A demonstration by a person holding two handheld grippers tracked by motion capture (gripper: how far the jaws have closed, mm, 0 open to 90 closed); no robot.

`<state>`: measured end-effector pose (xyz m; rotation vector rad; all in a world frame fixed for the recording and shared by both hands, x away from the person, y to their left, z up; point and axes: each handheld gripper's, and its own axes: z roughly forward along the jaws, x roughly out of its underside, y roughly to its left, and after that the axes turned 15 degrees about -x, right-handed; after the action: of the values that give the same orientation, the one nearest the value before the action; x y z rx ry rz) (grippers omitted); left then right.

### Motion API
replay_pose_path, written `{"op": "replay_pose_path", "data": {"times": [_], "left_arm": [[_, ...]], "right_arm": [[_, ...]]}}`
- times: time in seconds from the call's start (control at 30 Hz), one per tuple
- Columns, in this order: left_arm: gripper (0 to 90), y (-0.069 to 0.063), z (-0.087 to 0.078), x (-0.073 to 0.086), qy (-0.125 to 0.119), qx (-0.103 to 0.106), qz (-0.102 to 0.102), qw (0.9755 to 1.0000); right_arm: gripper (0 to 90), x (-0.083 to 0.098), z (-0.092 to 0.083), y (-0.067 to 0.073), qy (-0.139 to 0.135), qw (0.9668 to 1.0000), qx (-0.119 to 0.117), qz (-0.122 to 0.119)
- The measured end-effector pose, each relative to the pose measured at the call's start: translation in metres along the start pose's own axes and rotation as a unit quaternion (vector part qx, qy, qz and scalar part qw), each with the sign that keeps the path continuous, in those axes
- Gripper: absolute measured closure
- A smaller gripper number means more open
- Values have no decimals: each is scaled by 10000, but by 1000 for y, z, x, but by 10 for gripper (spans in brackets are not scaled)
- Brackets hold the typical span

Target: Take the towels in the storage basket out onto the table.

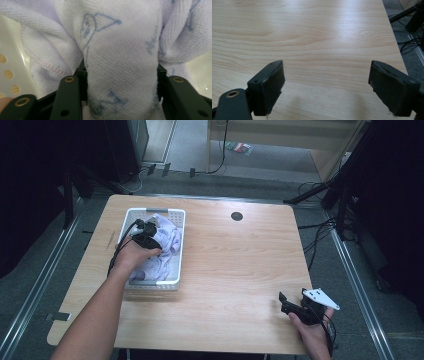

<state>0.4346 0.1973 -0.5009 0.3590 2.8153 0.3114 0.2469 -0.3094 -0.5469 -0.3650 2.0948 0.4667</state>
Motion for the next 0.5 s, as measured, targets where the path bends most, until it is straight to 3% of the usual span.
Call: {"op": "replay_pose_path", "data": {"times": [0.13,0.5], "left_arm": [[591,4,-1,1,-38,115,60,9999],[604,15,-11,0,-16,350,-63,9994]], "right_arm": [[135,0,0,0,-5,10000,-1,2],[135,0,-1,0,-27,10000,36,14]]}}
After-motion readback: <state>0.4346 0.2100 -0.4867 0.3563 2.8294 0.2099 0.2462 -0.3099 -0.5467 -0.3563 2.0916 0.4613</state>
